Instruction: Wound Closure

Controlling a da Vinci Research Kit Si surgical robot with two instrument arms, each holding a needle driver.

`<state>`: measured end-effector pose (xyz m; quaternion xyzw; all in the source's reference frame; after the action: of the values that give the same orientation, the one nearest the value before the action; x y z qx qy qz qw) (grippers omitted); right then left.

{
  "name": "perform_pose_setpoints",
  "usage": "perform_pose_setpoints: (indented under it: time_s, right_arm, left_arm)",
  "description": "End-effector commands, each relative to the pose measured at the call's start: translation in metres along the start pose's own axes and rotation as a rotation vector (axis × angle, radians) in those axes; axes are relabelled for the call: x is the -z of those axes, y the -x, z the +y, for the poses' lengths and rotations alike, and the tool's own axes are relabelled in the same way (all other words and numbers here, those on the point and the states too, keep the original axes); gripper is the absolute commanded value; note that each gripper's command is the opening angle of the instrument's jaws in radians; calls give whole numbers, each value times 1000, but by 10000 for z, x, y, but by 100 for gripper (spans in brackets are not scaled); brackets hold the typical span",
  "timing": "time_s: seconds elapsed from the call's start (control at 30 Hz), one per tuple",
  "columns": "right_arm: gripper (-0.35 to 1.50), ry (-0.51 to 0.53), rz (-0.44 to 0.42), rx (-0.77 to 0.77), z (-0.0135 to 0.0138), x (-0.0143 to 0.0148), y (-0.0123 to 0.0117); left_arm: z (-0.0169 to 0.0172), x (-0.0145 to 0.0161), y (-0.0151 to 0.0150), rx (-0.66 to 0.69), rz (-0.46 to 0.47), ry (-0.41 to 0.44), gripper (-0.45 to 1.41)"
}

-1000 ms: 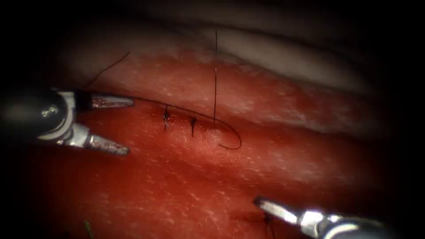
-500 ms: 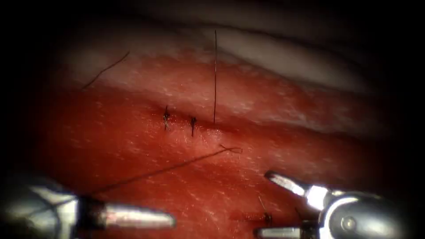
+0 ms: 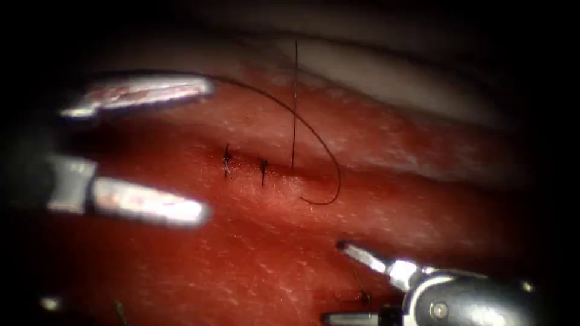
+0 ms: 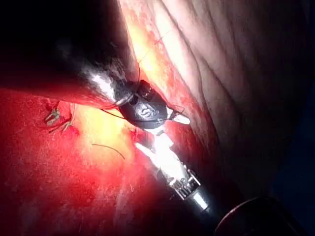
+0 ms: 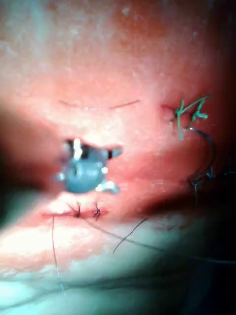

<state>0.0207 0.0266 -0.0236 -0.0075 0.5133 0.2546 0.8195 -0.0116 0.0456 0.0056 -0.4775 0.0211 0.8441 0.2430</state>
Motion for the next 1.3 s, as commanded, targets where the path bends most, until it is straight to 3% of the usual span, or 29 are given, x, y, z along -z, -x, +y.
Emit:
perform_pose_setpoints:
  time_s: [0.03,0.17,0.3,0.37,0.4,0.53,0.6,0.7,0.8,0.97,1.07,1.2,1.3]
  right_arm:
    - [118,-6,2,3,-5,-16,1]
    - [118,-10,-2,12,-9,-22,4]
    - [118,-11,-4,14,-10,-23,6]
    - [118,-11,-4,15,-10,-22,6]
    - [118,-12,-3,15,-10,-21,7]
    - [118,-13,-5,17,-9,-21,10]
    - [118,-12,-4,19,-9,-22,12]
    - [120,-12,-3,20,-10,-23,14]
    - [120,-15,-1,22,-12,-22,16]
    - [120,-16,0,17,-15,-22,15]
    - [120,-15,0,17,-15,-22,15]
    - [120,-16,1,17,-16,-22,15]
    - [120,-16,1,17,-16,-21,14]
  left_arm:
    - [-11,-15,22,-2,-84,-49,68]
    - [-45,-37,58,-45,-228,-139,69]
    - [-61,-62,79,-48,-224,-111,68]
    - [-62,-73,78,-37,-145,-16,67]
    - [-60,-77,75,-24,-42,73,65]
    - [-39,-74,75,-78,204,424,53]
    - [-37,-71,77,-112,267,516,53]
    - [-38,-70,78,-136,321,574,53]
    - [-46,-65,87,-191,326,553,55]
    - [-84,-77,116,-222,202,356,57]
    - [-99,-80,132,-235,138,288,56]
    - [-95,-83,154,-295,15,294,54]
    - [-80,-85,160,-305,34,371,54]
